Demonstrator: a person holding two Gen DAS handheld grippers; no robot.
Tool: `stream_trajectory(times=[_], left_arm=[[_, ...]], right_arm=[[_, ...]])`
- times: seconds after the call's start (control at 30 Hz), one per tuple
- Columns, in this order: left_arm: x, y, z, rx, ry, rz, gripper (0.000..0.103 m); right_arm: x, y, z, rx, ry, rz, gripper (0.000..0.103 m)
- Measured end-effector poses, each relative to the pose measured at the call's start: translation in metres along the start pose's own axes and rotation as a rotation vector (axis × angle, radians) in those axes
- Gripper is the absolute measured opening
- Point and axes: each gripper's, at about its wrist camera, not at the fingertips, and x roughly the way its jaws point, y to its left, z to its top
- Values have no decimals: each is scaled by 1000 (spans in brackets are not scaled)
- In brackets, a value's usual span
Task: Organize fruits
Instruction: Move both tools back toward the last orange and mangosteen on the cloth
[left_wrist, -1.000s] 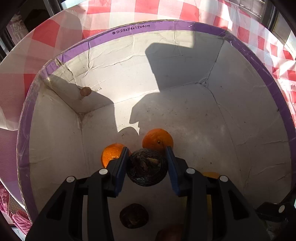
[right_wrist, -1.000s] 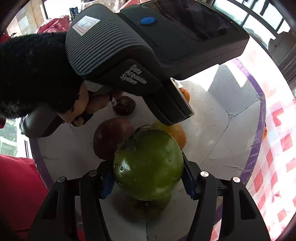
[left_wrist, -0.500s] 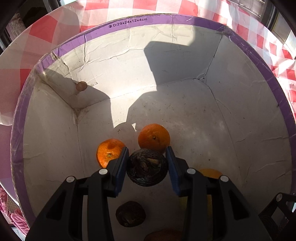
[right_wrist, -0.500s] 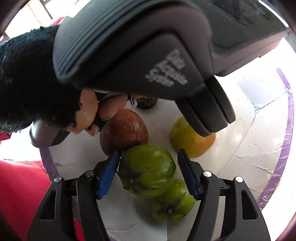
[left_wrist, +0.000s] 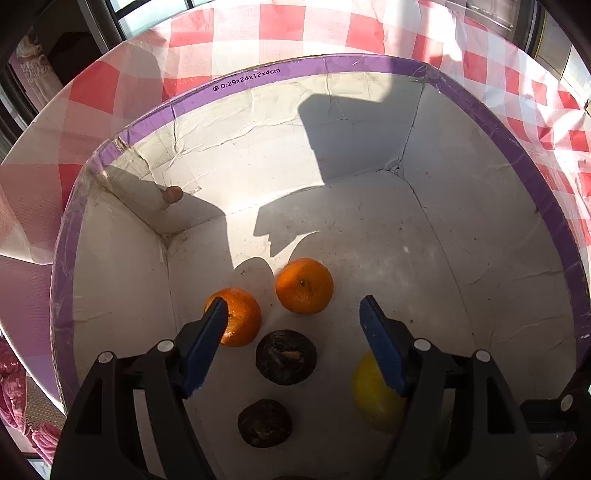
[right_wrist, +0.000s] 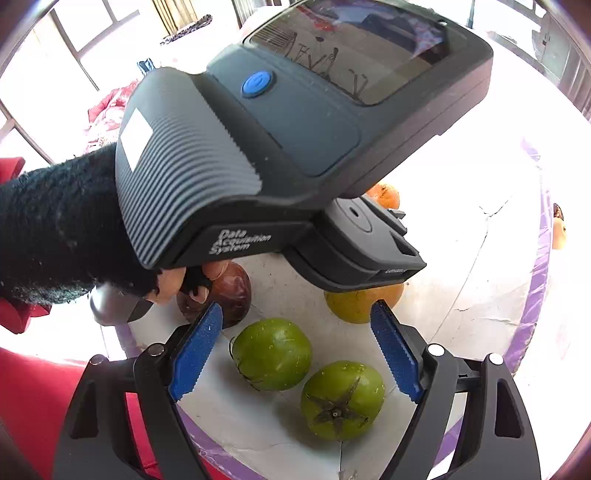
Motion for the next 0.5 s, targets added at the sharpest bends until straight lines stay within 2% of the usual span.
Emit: stream_trajectory(times=[0.13, 0.27, 0.37, 0.43, 0.5], left_arm=[[-5, -6, 3, 3, 3, 14, 78], [-6, -14, 20, 7, 5, 30, 79], [-11, -15, 32, -37, -4, 31, 83], [-16, -18, 40, -41, -21, 73, 85], [-28, -18, 47, -65, -72, 160, 85]], right_arm=[[-28, -20, -7, 62, -101, 36, 81], [-68, -49, -18, 140, -250, 85, 83], [-92, -64, -28, 185, -314, 95, 86], [-104, -82, -39, 256, -361, 147, 86], [-114, -101, -48, 327, -423, 174, 86]])
